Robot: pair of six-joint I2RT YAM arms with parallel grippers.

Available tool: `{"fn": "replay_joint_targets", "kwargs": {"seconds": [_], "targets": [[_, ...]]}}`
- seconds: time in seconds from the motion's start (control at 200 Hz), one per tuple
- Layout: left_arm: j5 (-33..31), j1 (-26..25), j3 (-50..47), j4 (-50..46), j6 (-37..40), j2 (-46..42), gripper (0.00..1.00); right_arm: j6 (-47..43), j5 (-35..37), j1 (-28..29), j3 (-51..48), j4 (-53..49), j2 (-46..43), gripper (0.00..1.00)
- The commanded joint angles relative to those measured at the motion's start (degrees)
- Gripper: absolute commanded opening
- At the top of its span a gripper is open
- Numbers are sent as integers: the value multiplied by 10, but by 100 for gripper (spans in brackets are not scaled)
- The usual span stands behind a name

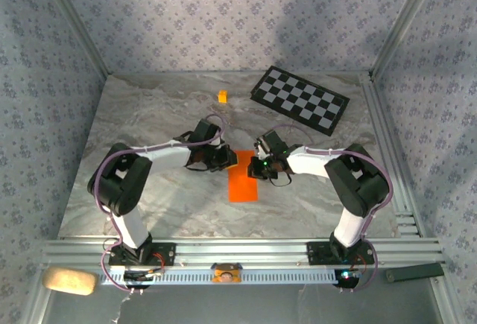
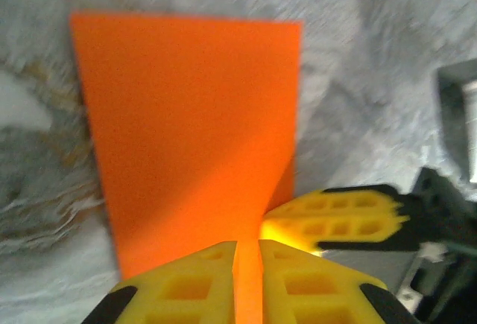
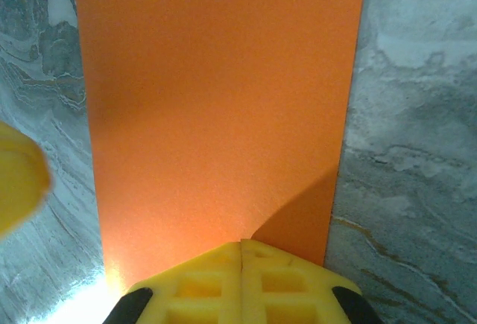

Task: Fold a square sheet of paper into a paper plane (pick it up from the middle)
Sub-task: First fold the square sheet of paper in half at the center of the table.

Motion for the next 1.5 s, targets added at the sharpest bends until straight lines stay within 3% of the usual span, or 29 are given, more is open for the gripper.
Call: {"fn": "replay_joint_targets", "kwargs": {"seconds": [0.0, 0.34, 0.555, 0.755, 0.94, 1.294, 1.494], "targets": [[21, 0, -23, 39, -14, -8, 15, -14, 88, -4, -41, -117, 37, 0], [-26, 2, -87, 22, 18, 15, 14, -13, 93, -3, -47, -120, 40, 0], [-28, 0, -48, -25, 40, -27, 16, -14, 94, -3, -45, -122, 38, 0], [3, -11, -38, -11, 22, -51, 17, -12, 93, -3, -44, -123, 37, 0], [45, -29, -60, 62, -19, -22, 17, -12, 91, -2, -44, -123, 38, 0], [-4, -31, -124, 35, 12, -6, 16, -11, 87, 1, -43, -119, 43, 0], [-17, -31, -103, -21, 22, -67, 18, -10, 85, 1, -39, -121, 45, 0]]}}
